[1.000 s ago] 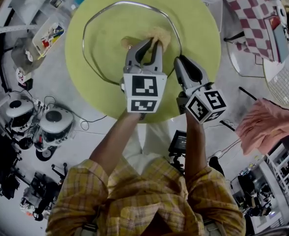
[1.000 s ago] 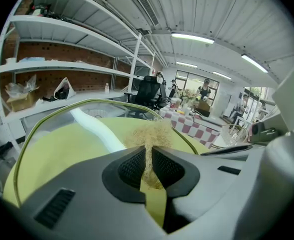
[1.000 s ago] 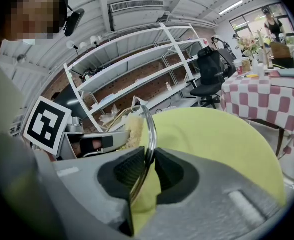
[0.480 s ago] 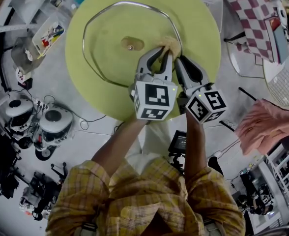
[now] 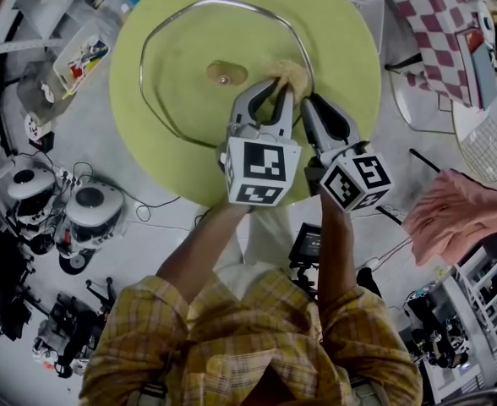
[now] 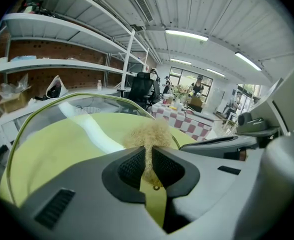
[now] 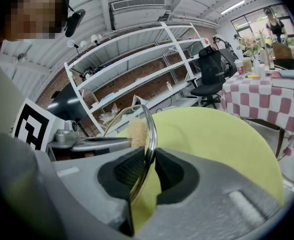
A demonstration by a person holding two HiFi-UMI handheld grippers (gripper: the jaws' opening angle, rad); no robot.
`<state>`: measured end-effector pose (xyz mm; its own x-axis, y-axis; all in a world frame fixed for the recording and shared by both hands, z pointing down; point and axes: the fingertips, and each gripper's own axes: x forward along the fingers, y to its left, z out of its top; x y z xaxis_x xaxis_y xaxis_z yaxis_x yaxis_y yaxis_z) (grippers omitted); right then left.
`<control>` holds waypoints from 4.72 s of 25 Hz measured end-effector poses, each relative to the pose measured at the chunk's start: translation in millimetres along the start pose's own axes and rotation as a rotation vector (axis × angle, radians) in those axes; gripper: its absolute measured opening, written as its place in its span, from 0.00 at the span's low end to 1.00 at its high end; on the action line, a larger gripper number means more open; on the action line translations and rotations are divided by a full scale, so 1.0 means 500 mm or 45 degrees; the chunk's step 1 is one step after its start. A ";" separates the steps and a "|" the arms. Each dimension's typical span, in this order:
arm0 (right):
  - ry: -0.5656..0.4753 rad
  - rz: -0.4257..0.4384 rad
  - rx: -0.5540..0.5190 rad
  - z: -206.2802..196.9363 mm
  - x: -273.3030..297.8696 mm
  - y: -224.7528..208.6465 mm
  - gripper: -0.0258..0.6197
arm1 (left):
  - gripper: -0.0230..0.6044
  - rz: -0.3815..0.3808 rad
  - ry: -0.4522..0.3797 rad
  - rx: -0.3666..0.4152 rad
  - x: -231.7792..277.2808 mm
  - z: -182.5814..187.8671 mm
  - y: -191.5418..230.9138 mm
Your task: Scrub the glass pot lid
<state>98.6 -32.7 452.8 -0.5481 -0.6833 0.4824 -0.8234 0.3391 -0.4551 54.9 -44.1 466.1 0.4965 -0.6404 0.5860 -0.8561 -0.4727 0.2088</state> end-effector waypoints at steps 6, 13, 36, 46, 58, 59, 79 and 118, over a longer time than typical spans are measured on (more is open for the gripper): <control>0.008 -0.002 -0.009 -0.002 0.000 0.000 0.14 | 0.11 0.038 -0.003 0.015 -0.010 0.005 0.039; 0.011 -0.006 -0.020 0.002 -0.001 0.002 0.14 | 0.11 0.103 0.009 -0.003 -0.024 0.000 0.092; 0.023 -0.023 -0.045 0.004 0.002 0.002 0.14 | 0.11 0.269 -0.007 -0.078 -0.067 0.007 0.245; 0.022 -0.034 -0.045 0.001 0.002 -0.002 0.14 | 0.11 0.347 -0.025 -0.094 -0.089 -0.003 0.298; 0.026 -0.050 -0.055 0.003 0.001 -0.001 0.14 | 0.11 0.414 0.000 -0.134 -0.130 -0.020 0.359; 0.025 -0.050 -0.056 0.003 0.001 0.001 0.14 | 0.11 0.420 0.000 -0.140 -0.135 -0.022 0.364; 0.024 -0.054 -0.073 0.007 0.002 -0.003 0.14 | 0.11 0.484 0.032 -0.160 -0.168 -0.053 0.397; 0.028 -0.029 -0.068 -0.002 0.004 0.003 0.14 | 0.11 0.318 0.089 -0.150 -0.117 -0.102 0.245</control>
<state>96.2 -32.8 453.7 -0.5320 -0.6770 0.5085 -0.8418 0.3583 -0.4037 -86.6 -33.6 497.3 0.2608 -0.6826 0.6827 -0.9634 -0.2293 0.1387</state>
